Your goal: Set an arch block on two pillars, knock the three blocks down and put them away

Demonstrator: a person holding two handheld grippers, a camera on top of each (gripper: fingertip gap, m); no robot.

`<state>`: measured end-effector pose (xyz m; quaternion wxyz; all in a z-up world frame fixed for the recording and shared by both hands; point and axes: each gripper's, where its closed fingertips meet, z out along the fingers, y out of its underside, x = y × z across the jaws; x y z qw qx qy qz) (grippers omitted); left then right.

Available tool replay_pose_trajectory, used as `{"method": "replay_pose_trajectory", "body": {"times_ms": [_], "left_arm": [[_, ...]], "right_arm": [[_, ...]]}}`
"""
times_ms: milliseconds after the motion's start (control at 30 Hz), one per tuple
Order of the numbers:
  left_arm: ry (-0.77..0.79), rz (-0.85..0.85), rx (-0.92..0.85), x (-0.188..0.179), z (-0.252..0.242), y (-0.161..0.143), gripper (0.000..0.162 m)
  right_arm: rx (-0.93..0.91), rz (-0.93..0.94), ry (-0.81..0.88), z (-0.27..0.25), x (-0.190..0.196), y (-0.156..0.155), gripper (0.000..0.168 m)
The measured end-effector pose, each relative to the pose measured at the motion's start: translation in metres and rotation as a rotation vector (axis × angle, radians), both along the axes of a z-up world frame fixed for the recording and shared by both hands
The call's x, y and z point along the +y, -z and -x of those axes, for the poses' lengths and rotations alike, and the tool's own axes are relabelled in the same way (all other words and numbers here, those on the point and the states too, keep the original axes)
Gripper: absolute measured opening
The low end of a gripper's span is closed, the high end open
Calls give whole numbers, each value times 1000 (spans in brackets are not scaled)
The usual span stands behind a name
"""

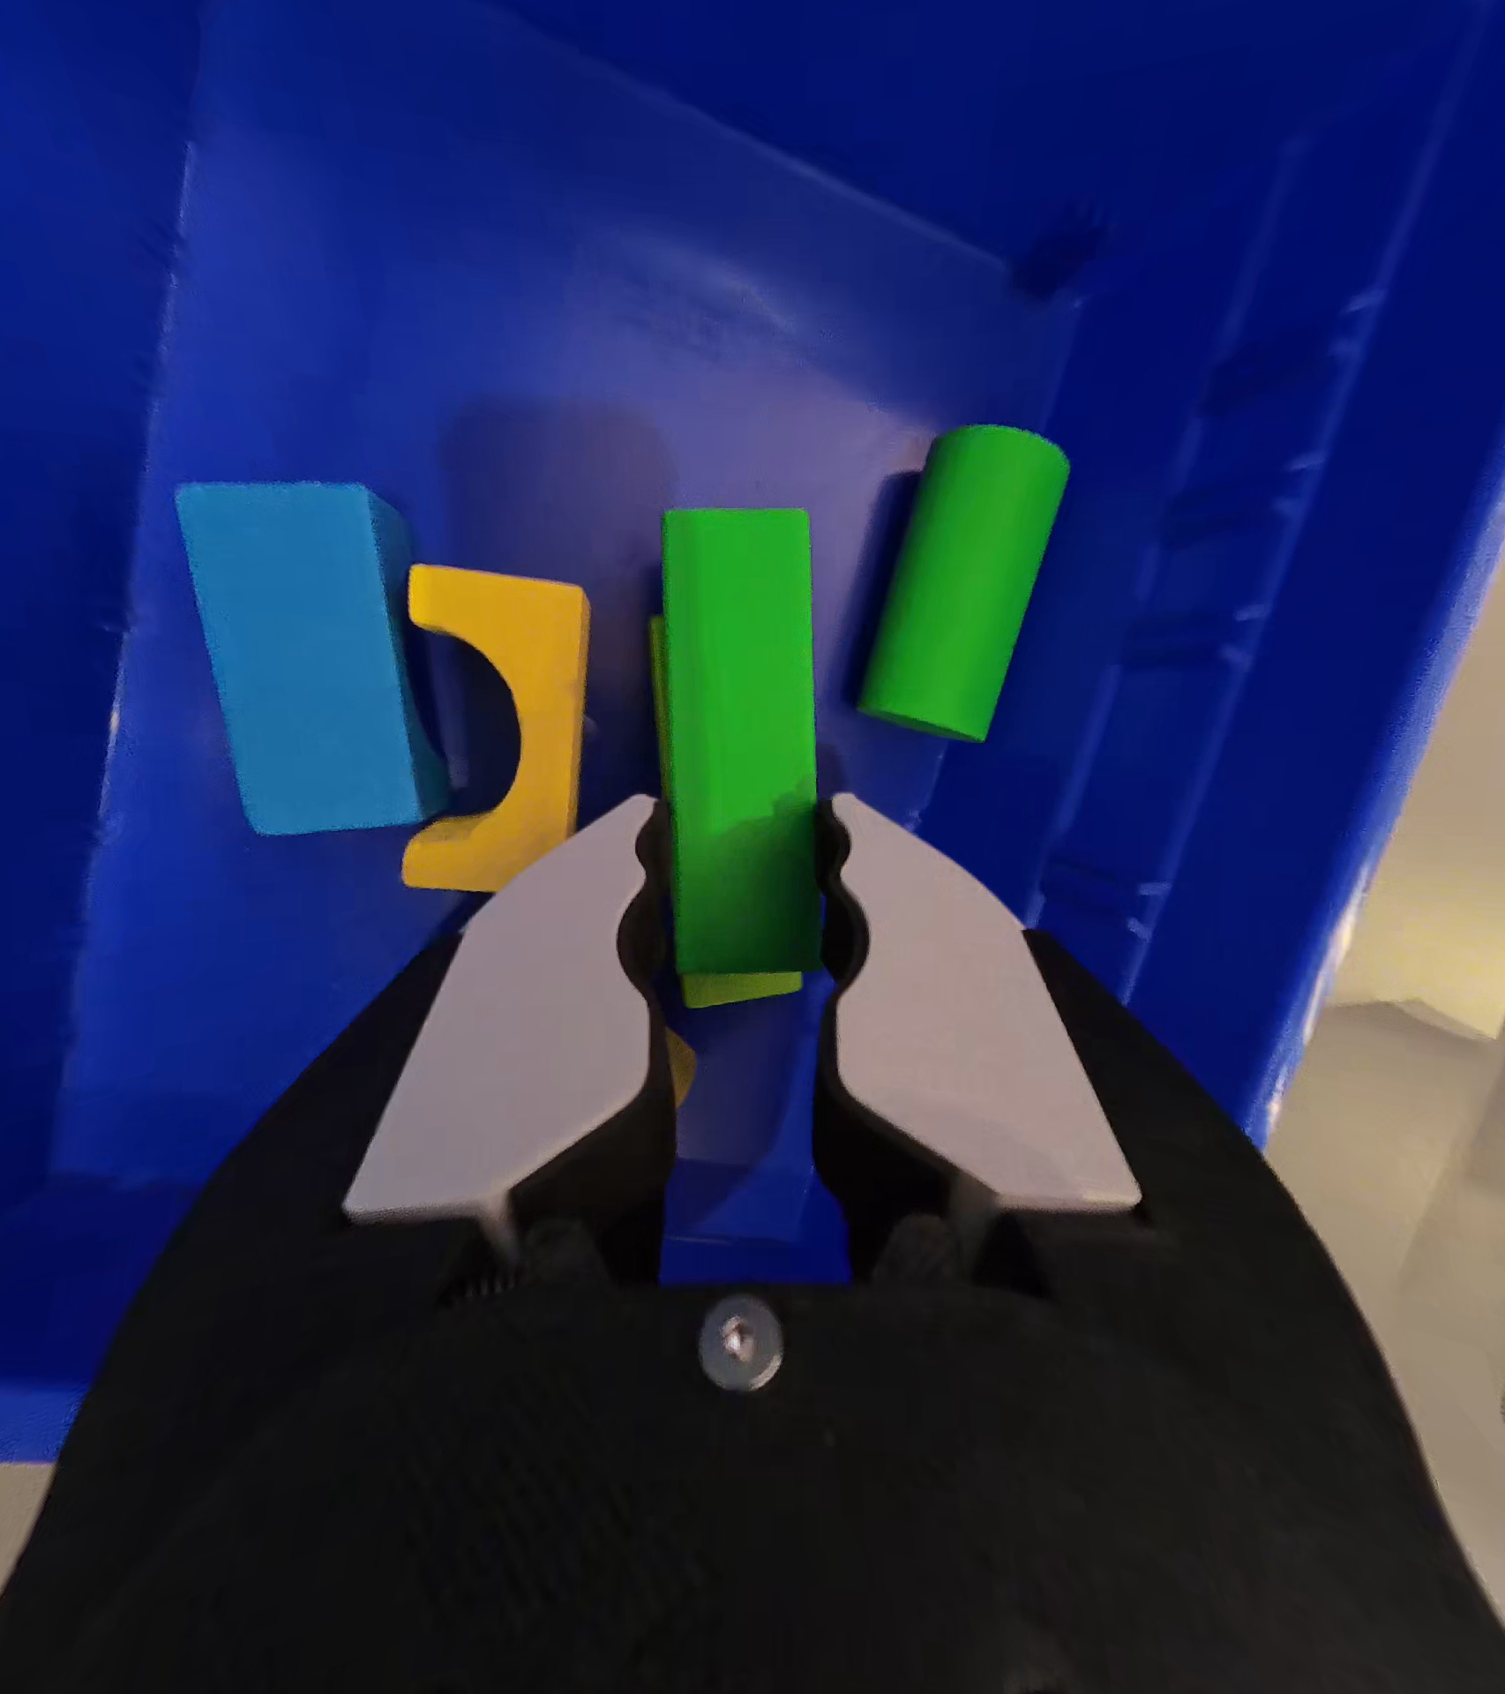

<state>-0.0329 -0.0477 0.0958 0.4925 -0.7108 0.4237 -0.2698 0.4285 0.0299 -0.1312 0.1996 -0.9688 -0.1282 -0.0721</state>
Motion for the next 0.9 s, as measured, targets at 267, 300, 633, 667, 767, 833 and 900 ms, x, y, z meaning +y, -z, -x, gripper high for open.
{"method": "replay_pose_trajectory", "body": {"times_ms": [267,300,633,667,767,833,900], "left_arm": [[-164,32,13,26,30,6,14],[-233,32,20,34,44,6,21],[-626,265,-4,74,148,48,60],[-671,289,28,77,157,57,59],[-848,392,160,82,189,88,54],[-871,430,191,86,193,100,57],[-866,463,212,88,191,110,57]], "right_arm": [[101,-431,-56,-1,7,-96,34],[97,-496,-49,-8,5,-115,33],[282,-203,91,-63,-3,-73,54],[277,-155,96,-62,-2,-58,53],[170,-52,121,-71,0,-30,48],[189,4,156,-71,-4,-19,42],[231,96,129,-65,-13,-5,30]]}}
